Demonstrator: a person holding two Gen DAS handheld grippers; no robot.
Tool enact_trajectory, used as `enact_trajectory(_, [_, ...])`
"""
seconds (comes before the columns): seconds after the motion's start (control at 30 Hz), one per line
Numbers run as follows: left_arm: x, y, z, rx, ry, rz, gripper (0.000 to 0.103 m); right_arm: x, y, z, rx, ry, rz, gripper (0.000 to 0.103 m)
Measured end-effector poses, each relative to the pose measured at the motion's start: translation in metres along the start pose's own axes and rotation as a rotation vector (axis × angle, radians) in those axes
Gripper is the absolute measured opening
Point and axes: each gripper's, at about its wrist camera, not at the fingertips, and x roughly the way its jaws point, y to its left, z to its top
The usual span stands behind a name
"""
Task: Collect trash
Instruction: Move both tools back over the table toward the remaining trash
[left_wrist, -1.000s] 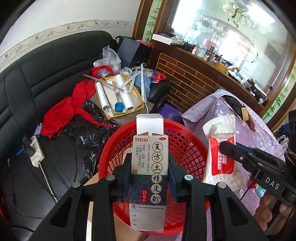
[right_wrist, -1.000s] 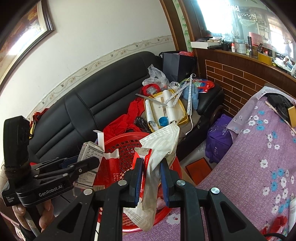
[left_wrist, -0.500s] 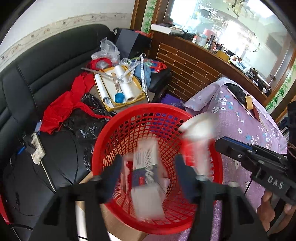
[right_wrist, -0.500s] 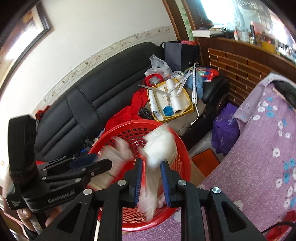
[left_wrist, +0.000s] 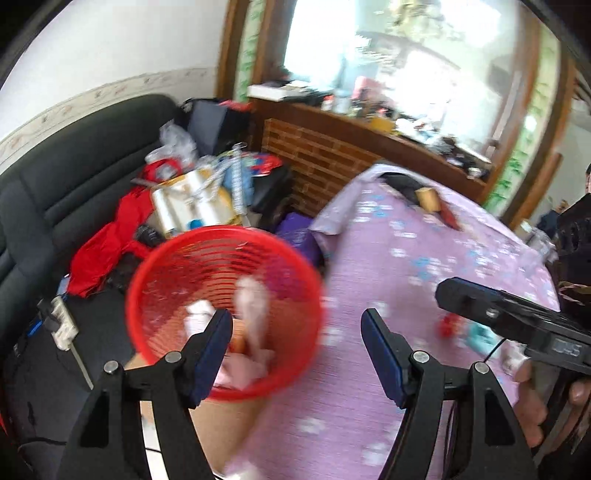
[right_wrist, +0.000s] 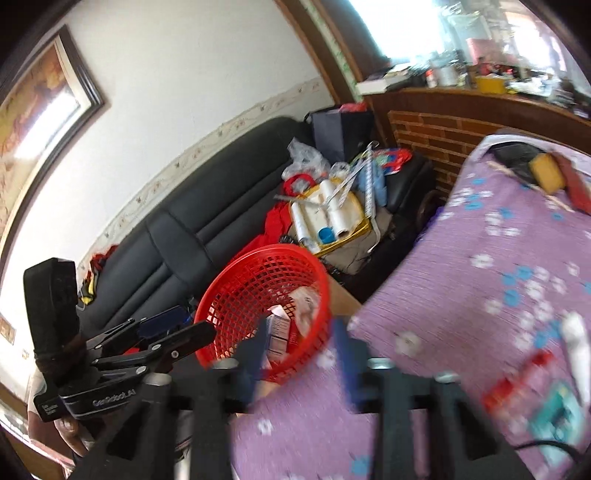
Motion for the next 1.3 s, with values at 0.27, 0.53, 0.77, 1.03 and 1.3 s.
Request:
enact_trajectory(0.27, [-0.025,-0.087,-0.016,0.08,-0.024,-0.125,0.073,-0.119,-0.037,-0.046,0.107,-0.172,-0.089,0.084])
enact_trajectory(0.53, [-0.027,-0.154,-0.027,0.157,-0.002,-0.195,0.073,-0.214,-0.062,-0.089,0.165,-0.313,-0.254,0.084])
enact_trajectory(0.77, [-0.025,-0.191,-0.037,0.215,0.021,-0.204,0.073,-0.26,-0.09,-0.114,0.239,-0.394,-0.325,0.084])
enact_trajectory(1.03, [-0.019,-0.208,-0.037,0.24,0.036,-0.194,0.073,-0.275,-0.114,-0.132,0.295,-0.414,-0.364,0.084])
enact_trajectory(1.3, [0.008,-0.208,-0.03,0.24,0.084,-0.189,0.073,-0.256,-0.133,-0.132,0.318,-0.319,-0.343,0.084])
